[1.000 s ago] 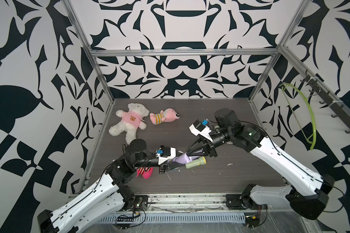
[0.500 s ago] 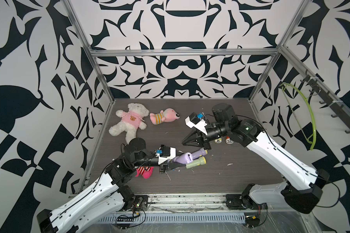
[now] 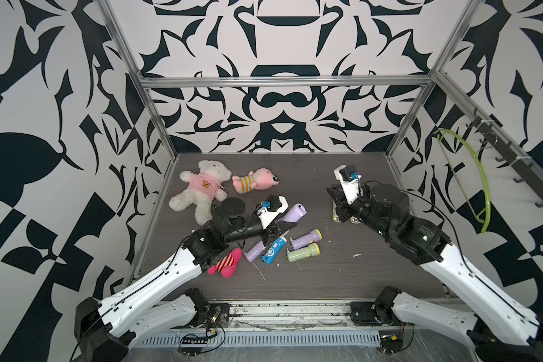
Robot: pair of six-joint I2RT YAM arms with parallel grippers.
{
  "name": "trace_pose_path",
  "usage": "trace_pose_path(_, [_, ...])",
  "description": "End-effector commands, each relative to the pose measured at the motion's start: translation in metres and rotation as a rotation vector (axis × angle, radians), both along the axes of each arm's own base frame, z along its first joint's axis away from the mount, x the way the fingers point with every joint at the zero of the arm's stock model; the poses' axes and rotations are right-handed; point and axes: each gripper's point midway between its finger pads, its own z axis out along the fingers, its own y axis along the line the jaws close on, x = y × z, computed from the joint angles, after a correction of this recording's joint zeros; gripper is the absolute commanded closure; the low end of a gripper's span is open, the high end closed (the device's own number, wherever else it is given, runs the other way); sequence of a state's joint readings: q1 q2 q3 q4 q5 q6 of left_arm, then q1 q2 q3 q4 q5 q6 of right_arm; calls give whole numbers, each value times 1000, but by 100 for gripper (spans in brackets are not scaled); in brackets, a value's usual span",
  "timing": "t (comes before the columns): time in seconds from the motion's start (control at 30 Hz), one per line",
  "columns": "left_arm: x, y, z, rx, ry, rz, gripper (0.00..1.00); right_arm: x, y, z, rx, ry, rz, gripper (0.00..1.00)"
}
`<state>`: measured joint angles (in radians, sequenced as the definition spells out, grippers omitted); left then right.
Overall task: Close the plug at the bottom of the flashlight
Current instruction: Close the plug of the flashlight, then place the flashlight at the center of the board.
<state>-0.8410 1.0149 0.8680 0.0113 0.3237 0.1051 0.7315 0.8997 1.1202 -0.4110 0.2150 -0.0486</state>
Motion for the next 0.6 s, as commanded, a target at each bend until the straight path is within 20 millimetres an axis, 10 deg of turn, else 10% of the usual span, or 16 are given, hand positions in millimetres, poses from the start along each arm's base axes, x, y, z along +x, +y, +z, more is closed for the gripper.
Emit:
trace_pose_path(0.0, [26, -11, 19, -48, 28, 85, 90, 5, -20, 21, 34, -113, -99, 79])
trace_pose_path(0.57, [140, -110, -82, 69, 476, 283, 100, -12, -67, 33, 37, -216, -242, 73])
